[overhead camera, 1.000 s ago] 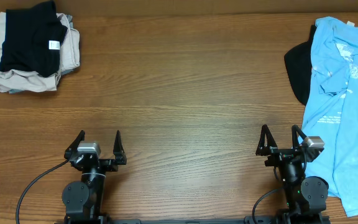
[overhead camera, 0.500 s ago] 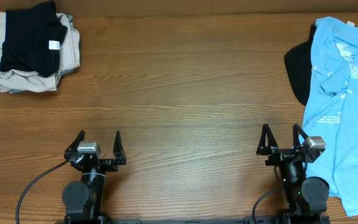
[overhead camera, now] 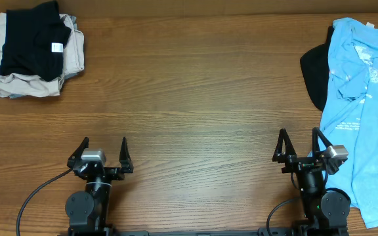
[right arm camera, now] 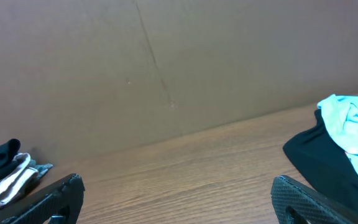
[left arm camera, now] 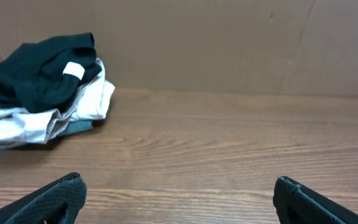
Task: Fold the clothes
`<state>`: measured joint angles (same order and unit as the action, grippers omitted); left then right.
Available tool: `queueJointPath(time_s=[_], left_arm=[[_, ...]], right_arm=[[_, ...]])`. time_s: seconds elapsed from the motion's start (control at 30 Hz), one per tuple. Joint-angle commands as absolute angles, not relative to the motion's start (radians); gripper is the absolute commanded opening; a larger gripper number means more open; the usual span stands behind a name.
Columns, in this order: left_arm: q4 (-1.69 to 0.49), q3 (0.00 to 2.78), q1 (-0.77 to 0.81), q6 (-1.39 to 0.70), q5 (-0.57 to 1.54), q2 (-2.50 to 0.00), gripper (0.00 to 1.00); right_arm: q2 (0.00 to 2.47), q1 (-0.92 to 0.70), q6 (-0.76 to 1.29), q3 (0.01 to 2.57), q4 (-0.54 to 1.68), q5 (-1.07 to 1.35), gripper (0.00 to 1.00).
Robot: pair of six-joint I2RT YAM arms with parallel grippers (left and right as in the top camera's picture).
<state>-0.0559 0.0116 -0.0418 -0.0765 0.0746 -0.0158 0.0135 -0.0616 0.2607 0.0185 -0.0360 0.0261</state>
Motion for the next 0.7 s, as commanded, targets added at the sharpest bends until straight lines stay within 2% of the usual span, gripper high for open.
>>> queueJointPath(time_s=[0.0, 0.37, 0.67], left_arm=[[-0.033, 0.007, -0.046, -0.105, 0.079, -0.005, 1.0], [-0.196, 0.216, -0.046, -0.063, 0.08, -0.044, 1.0], [-0.28, 0.433, -0.046, -0.012, 0.195, -0.355, 1.0]], right_arm=[[0.003, -0.07, 0.26, 0.023, -0.029, 0.055, 1.0], [0.005, -0.07, 0.222, 0.166, 0.06, 0.056, 1.0], [0.181, -0.07, 0.122, 0.413, 0.216, 0.049, 1.0]])
